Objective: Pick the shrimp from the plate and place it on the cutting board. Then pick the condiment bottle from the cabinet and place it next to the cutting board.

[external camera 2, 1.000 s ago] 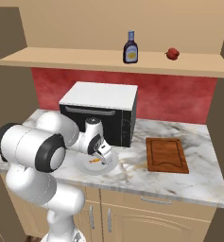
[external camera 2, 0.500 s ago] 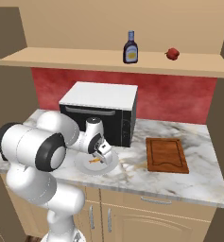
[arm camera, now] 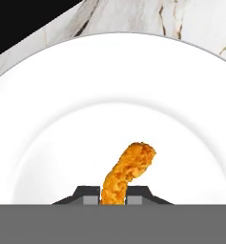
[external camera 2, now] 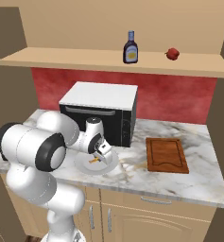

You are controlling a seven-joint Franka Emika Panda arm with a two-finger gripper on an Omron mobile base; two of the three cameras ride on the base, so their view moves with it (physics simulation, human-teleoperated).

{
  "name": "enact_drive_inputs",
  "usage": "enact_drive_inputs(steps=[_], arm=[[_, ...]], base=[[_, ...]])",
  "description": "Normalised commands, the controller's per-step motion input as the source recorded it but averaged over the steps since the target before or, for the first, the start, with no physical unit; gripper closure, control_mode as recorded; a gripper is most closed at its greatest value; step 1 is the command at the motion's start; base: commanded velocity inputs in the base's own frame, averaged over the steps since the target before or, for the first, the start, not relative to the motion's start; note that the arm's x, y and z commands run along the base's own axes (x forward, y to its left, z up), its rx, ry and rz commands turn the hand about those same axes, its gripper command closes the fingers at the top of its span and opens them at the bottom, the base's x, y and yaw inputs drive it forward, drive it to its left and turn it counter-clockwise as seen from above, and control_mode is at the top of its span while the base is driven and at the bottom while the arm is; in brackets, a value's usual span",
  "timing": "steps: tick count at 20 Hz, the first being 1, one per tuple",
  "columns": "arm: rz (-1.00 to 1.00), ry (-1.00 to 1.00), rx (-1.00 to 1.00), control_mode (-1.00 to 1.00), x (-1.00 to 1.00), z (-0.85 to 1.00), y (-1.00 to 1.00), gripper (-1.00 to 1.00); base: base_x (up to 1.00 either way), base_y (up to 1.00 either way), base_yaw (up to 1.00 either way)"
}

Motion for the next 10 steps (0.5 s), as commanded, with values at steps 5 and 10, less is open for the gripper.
enact_drive_inputs(steps=[5, 10], arm=[[0.04, -0.01, 0.00, -1.00, -0.01, 0.00, -0.01, 1.00], [0.06, -0.03, 0.00, -1.00, -0.05, 0.11, -0.04, 1.00]], base=[[0.00, 0.00, 0.00], [0.00, 0.00, 0.00]])
